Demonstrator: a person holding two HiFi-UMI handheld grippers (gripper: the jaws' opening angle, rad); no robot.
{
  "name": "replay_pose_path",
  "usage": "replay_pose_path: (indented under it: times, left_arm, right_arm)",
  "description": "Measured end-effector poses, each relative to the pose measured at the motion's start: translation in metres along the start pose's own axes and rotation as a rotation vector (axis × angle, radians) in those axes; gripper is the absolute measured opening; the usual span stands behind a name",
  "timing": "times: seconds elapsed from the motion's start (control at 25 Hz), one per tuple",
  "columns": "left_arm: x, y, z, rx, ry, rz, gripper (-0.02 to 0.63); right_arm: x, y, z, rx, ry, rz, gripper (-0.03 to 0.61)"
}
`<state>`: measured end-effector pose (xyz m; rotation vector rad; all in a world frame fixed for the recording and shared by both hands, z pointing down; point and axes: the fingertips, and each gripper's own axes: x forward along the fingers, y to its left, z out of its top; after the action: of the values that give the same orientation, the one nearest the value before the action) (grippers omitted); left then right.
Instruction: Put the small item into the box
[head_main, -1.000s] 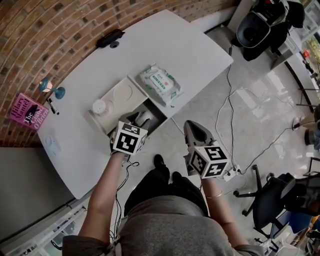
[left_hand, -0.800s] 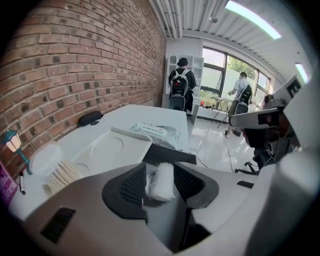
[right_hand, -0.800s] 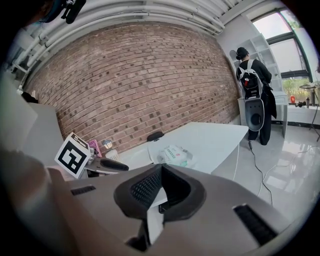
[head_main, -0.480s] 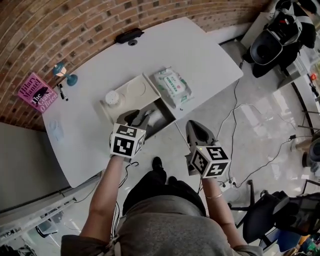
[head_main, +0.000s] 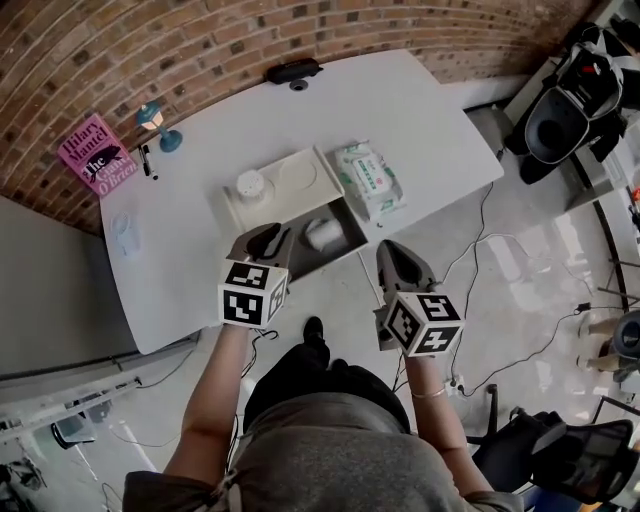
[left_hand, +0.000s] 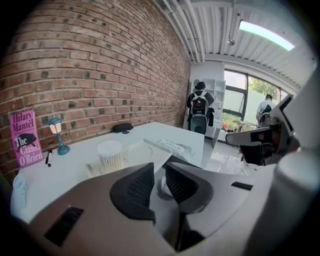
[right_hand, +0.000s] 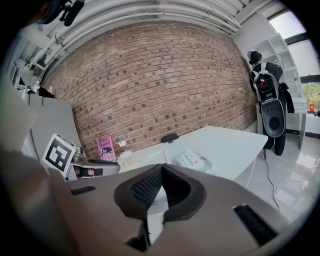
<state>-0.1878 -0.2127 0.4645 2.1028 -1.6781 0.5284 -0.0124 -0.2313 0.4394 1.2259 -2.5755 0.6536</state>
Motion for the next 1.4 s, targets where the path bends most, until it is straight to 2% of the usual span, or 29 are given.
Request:
replay_pose_path:
  times: [0.72, 1.0, 1.4]
  left_arm:
    - [-0.056, 0.036, 0.009, -0.114, -0.193, 0.174, 0.040]
    - [-0.069, 0.047, 0.009, -0.152, -0.239, 0.221, 0.029]
    - [-0.084, 0.048, 0.005, -0.182, -0.270, 0.247, 0.029]
  right_arm:
    - [0.013, 0.035, 0.006, -0.067, 0.004, 0.083, 0.006]
    - [0.016, 0.042, 0.011, -0.094, -0.010, 0.100, 0.006]
    - [0.014, 0.051, 0.013, -0.135, -0.022, 0.113, 0.003]
